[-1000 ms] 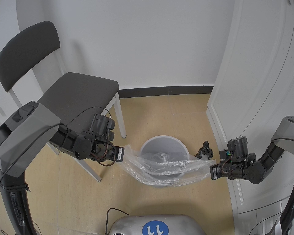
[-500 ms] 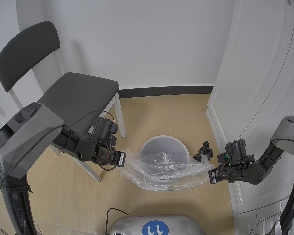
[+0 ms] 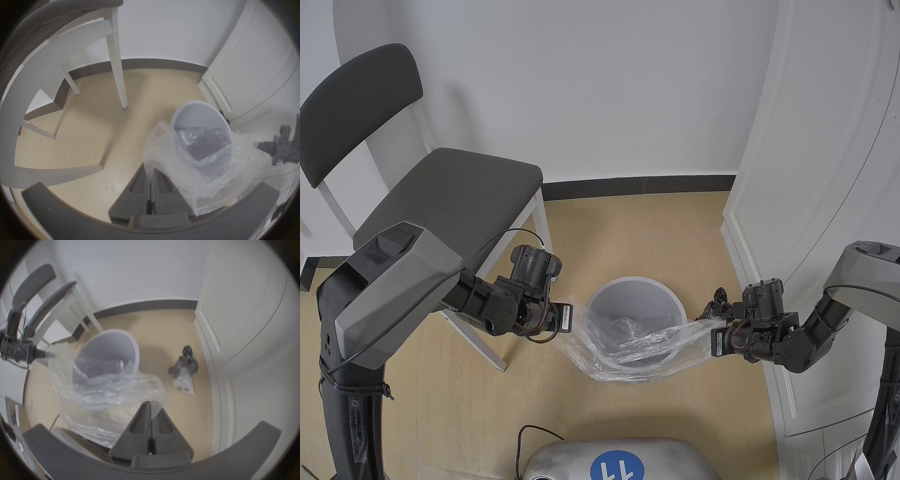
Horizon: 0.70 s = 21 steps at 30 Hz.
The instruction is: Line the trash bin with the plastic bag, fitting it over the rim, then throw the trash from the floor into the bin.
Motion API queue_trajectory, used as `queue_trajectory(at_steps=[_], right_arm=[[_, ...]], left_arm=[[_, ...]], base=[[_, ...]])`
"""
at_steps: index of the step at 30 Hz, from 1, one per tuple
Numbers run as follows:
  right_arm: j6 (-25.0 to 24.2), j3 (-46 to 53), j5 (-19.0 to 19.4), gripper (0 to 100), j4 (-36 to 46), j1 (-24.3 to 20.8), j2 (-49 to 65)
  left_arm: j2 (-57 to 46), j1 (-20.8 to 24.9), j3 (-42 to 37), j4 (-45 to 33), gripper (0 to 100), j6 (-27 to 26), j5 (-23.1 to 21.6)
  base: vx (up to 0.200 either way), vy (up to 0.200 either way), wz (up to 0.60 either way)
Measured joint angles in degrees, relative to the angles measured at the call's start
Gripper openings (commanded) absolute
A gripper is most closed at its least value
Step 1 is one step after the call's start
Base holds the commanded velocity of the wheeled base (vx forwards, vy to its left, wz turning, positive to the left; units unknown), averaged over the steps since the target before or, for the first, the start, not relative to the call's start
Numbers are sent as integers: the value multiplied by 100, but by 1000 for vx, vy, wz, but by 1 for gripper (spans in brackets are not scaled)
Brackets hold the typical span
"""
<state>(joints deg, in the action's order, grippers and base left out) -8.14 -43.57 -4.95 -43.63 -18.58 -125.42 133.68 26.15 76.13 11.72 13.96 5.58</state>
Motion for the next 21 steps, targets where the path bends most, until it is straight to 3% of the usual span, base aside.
queue_trajectory(at_steps=[6,13,21], right_arm=[[-244,-172,-33,0,-837,1,-311],[-389,-301,-207,0,-936,45,-471],[-469,-417,-334,0,-958,127,-438]], left_arm=[[254,33,333,240,0,312,251],[461,45,667,805,0,747,427],[728,48,841,1559,0,897,634]], base=[[0,0,0],[0,0,0],[0,0,0]])
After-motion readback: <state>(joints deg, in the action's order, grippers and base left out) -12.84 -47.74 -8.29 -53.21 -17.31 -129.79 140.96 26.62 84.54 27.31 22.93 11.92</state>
